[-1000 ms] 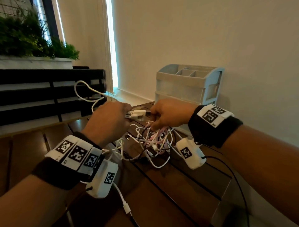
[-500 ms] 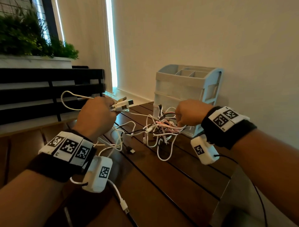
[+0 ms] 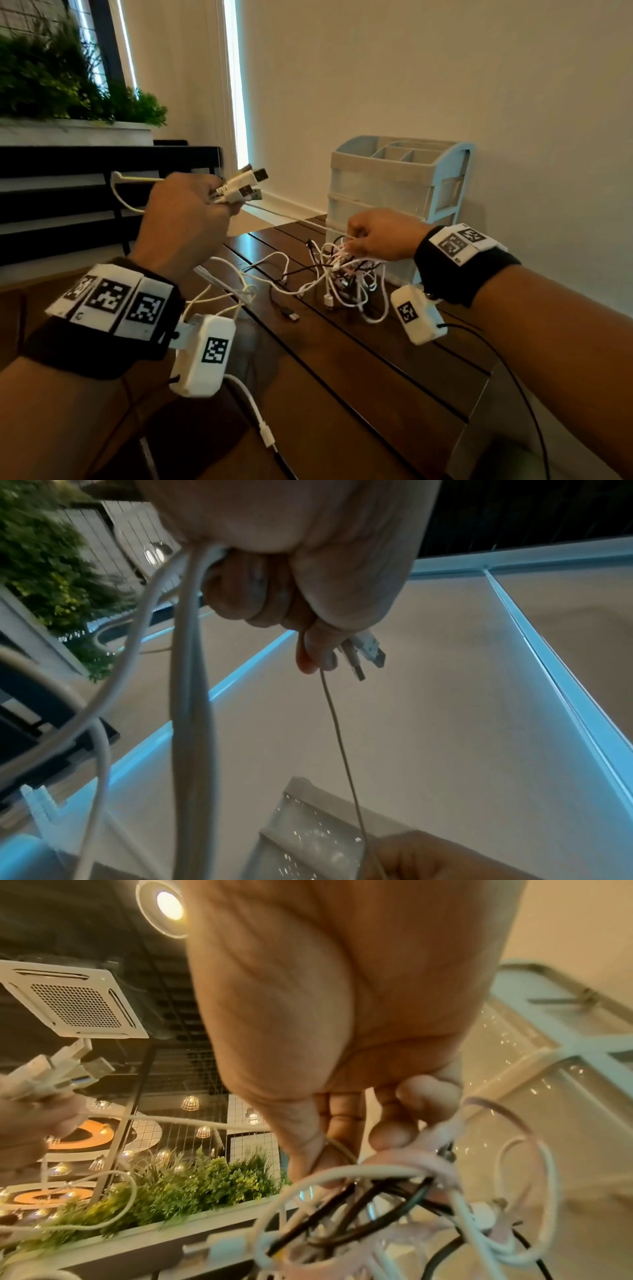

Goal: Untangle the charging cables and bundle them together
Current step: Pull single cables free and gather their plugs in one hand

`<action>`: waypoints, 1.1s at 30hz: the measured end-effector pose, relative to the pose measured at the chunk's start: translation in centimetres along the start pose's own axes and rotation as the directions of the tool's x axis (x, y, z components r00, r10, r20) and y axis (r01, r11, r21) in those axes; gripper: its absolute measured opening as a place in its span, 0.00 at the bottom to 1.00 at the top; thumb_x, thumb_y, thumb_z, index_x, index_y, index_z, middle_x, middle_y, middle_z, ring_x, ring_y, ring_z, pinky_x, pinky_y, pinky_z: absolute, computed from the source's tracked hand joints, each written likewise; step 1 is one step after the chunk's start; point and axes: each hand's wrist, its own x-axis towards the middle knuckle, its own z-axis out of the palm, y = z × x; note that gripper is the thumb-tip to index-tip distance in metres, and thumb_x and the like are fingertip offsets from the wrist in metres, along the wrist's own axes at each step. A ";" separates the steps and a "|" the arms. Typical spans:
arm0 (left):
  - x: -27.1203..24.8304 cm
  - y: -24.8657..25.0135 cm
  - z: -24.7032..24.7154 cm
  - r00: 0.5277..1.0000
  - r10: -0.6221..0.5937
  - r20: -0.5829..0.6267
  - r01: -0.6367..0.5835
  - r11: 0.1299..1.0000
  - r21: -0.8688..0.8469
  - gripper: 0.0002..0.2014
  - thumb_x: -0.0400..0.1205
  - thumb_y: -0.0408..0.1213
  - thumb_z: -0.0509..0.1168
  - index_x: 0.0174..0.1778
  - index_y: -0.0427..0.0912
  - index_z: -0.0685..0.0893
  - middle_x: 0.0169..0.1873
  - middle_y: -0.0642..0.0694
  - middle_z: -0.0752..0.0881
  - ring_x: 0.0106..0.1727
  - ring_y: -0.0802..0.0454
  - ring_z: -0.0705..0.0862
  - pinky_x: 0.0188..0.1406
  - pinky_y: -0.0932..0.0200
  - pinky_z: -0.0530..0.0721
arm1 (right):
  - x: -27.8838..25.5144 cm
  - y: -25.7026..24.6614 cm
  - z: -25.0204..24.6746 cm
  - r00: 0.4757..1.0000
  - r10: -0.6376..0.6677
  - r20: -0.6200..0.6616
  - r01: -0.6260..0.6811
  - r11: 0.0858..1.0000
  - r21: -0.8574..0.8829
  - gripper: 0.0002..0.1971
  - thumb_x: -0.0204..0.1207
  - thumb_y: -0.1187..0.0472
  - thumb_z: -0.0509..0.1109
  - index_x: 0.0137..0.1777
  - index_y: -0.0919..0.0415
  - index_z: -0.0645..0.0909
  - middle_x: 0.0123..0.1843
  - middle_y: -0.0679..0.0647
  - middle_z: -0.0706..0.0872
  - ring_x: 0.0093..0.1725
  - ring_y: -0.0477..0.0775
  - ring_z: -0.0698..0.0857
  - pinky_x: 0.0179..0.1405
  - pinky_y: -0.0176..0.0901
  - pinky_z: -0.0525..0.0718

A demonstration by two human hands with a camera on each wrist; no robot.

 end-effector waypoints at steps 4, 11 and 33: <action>1.7 -1.8 -2.7 0.990 -0.015 -0.139 0.024 0.997 0.070 0.13 0.80 0.46 0.66 0.47 0.39 0.87 0.31 0.37 0.83 0.31 0.38 0.81 0.30 0.51 0.78 | 0.1 2.0 -0.3 0.942 0.103 -0.319 -0.072 0.991 0.109 0.11 0.83 0.52 0.62 0.43 0.59 0.75 0.38 0.53 0.79 0.42 0.57 0.79 0.38 0.46 0.72; 1.4 -1.9 -3.1 0.995 0.016 -0.102 0.010 0.968 0.252 0.10 0.82 0.39 0.66 0.51 0.37 0.87 0.33 0.43 0.80 0.34 0.43 0.76 0.31 0.57 0.70 | -0.1 1.3 -0.3 0.959 0.181 -0.219 -0.018 0.807 0.590 0.10 0.83 0.58 0.64 0.43 0.62 0.79 0.40 0.59 0.89 0.30 0.48 0.83 0.27 0.37 0.81; -1.7 1.4 2.6 0.941 0.034 0.337 -0.092 0.983 0.159 0.08 0.80 0.38 0.66 0.35 0.49 0.84 0.28 0.50 0.81 0.32 0.52 0.80 0.28 0.59 0.71 | 0.8 -2.9 -0.1 0.984 -0.173 0.038 0.168 0.980 0.107 0.12 0.78 0.50 0.71 0.33 0.52 0.81 0.30 0.50 0.83 0.29 0.45 0.78 0.33 0.39 0.76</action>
